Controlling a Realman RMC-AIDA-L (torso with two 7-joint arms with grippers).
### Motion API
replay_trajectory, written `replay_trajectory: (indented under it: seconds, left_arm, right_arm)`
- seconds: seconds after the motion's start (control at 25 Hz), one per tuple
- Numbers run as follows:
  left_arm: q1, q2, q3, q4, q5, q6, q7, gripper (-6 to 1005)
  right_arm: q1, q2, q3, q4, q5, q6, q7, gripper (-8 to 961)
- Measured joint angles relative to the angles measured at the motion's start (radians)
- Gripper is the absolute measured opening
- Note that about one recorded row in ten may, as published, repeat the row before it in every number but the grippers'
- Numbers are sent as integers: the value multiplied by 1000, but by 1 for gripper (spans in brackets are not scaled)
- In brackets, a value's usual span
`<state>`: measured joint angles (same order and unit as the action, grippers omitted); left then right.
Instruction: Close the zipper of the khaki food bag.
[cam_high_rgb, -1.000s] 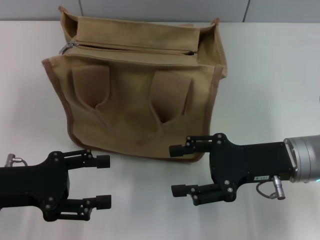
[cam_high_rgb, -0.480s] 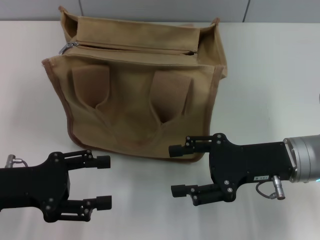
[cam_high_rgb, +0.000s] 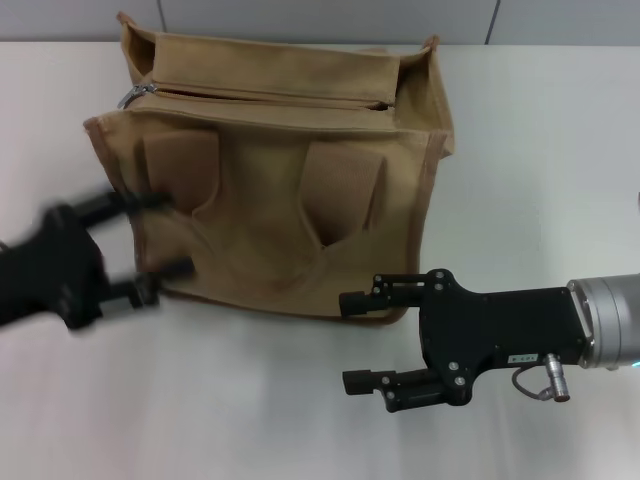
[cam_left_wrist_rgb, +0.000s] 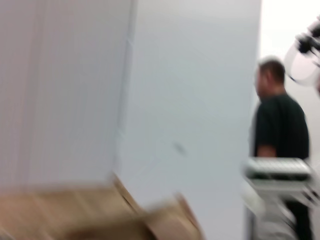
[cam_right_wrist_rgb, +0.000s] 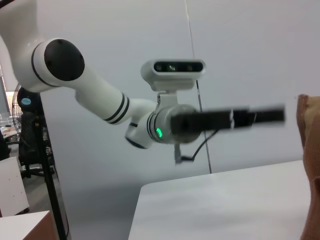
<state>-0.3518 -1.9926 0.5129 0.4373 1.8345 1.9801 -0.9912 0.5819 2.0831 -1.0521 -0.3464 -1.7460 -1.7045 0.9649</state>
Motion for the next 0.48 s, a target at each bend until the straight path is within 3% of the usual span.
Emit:
replay_trajectory:
  seconds: [0.16,0.32,0.48]
  left_arm:
    - [27,-7,-66,-28,-158,6,26,800]
    - [53,-31,-108,-47,-330,-18,53,799]
    - [57,-33,-148,-42,-352,-142,78,798]
  right_arm:
    - [-2,0,0,1,0,2,0,745]
    - [-3,0,1,1,0,3,0,745]
    - [-4,0,-2,1,3,3,0,744]
